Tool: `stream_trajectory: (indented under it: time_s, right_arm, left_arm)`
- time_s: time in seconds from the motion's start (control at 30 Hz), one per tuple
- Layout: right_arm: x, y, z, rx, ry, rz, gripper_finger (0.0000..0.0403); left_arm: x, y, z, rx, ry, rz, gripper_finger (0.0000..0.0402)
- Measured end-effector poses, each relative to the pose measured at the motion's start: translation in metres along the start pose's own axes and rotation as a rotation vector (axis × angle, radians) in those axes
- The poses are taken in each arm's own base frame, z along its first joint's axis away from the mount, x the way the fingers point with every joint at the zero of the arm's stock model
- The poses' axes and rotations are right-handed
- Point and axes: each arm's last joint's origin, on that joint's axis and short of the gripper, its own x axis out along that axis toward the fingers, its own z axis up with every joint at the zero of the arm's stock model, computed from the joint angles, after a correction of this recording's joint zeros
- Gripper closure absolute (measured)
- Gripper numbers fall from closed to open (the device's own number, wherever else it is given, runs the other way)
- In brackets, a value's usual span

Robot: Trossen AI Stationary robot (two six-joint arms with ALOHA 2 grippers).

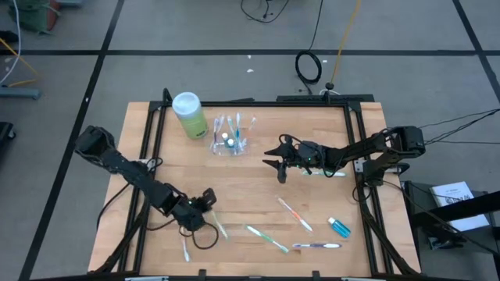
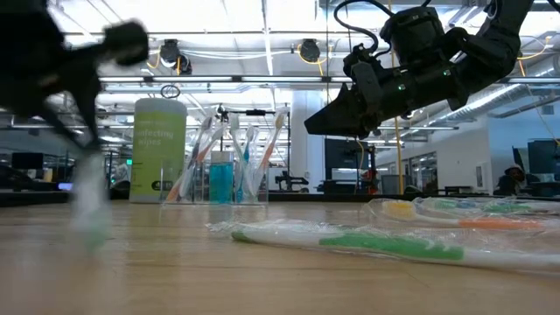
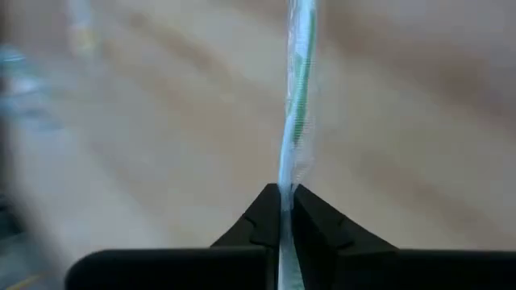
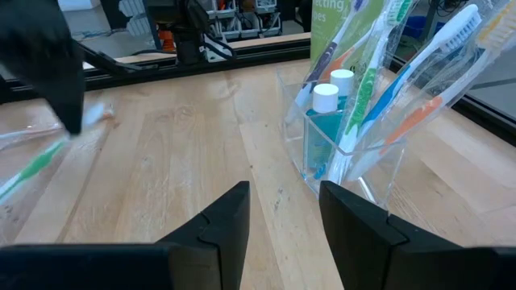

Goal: Pick & Place toothbrushing station
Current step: Put the green toothbrush into the transparent organizer

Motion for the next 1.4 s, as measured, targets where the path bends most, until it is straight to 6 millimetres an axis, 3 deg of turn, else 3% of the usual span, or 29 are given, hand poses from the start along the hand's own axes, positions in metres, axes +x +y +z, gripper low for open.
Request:
stream_trajectory:
  time_s: [0.13, 0.27, 0.47, 0.67, 1.07, 1.23, 1.4]
  right_arm:
    - [0.000, 0.000, 0.000, 0.000, 0.000, 0.000, 0.0261]
    - [0.000, 0.000, 0.000, 0.000, 0.000, 0.000, 0.0261]
    - [0.000, 0.000, 0.000, 0.000, 0.000, 0.000, 0.0261]
    - [0.000, 0.000, 0.000, 0.000, 0.000, 0.000, 0.0261]
    - [0.000, 0.000, 0.000, 0.000, 0.000, 0.000, 0.0261]
    - [0.000, 0.000, 0.000, -0.008, -0.001, 0.000, 0.0261]
    - [0.000, 0.000, 0.000, -0.008, 0.000, -0.001, 0.0261]
  left_arm:
    - [-0.024, 0.033, -0.003, 0.114, 0.208, 0.106, 0.0395]
    - [-0.043, 0.066, -0.012, 0.191, 0.380, 0.131, 0.0382]
    - [-0.063, 0.106, -0.040, 0.211, 0.564, 0.071, 0.0390]
    - [-0.079, 0.133, -0.072, 0.224, 0.754, 0.022, 0.0386]
    - [-0.082, 0.158, -0.139, 0.153, 0.939, -0.145, 0.0396]
    - [-0.079, 0.159, -0.146, 0.164, 0.902, -0.214, 0.0376]
    - [-0.062, 0.159, -0.149, 0.232, 0.924, -0.282, 0.0377]
